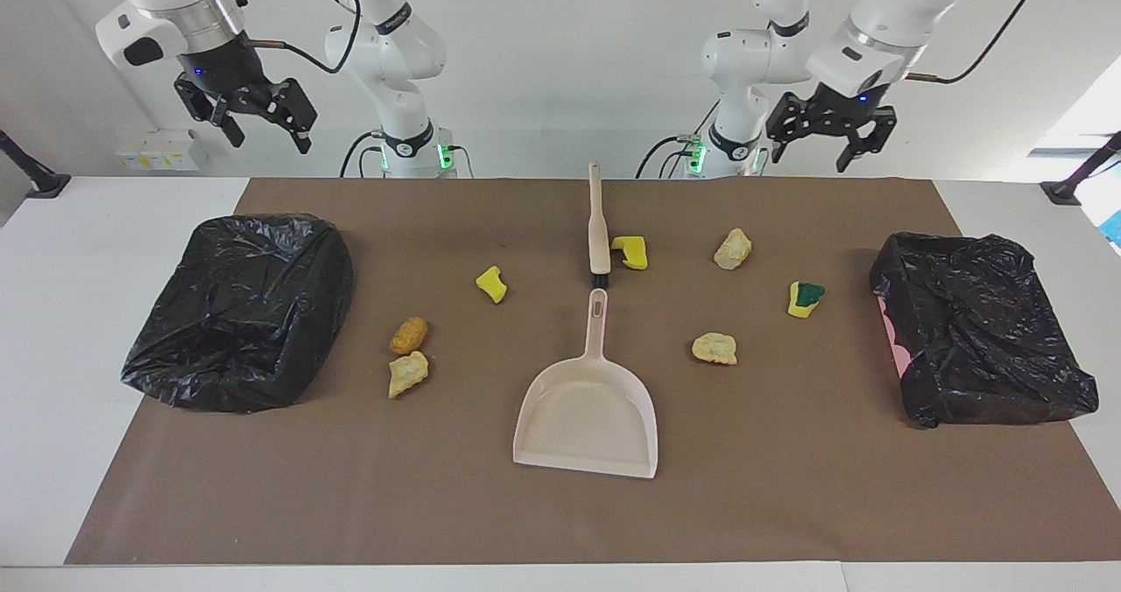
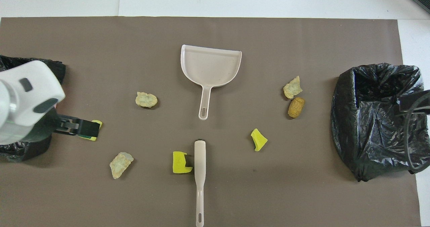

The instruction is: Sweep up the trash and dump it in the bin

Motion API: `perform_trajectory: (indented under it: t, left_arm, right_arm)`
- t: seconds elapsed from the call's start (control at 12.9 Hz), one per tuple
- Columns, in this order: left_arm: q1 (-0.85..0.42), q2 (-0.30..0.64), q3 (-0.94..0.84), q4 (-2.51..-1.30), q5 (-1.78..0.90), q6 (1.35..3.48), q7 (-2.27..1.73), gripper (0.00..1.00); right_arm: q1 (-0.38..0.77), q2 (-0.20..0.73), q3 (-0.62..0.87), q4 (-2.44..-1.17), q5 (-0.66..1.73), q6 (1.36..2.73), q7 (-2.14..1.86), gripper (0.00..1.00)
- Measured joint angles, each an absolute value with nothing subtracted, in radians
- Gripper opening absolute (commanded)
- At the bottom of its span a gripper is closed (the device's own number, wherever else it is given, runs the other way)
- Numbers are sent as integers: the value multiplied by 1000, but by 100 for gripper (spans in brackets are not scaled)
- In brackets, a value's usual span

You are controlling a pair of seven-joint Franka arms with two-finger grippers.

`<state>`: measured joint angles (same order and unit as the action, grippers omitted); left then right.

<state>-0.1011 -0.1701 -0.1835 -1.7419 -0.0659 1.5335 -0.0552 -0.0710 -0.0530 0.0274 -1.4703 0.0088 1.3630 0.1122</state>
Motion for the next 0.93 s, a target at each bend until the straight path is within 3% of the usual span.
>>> perform_trajectory:
  t: [0.31,0.62,0.93]
  left_arm:
    - [-104,-251,-398,-2013,-123,1721,-251,100]
    - [-106,-289,-560,-2179,-184,1848,-377,100]
    - [-107,-278,-731,-2335,-205,2055,-533,100]
  right_arm:
    - [-69,-63,29,-1481,10,1361,112,100]
    - [-12,-66,43,-1505,13,1365,112,100]
    - [60,-11,47,-1535,13,1476,112,100]
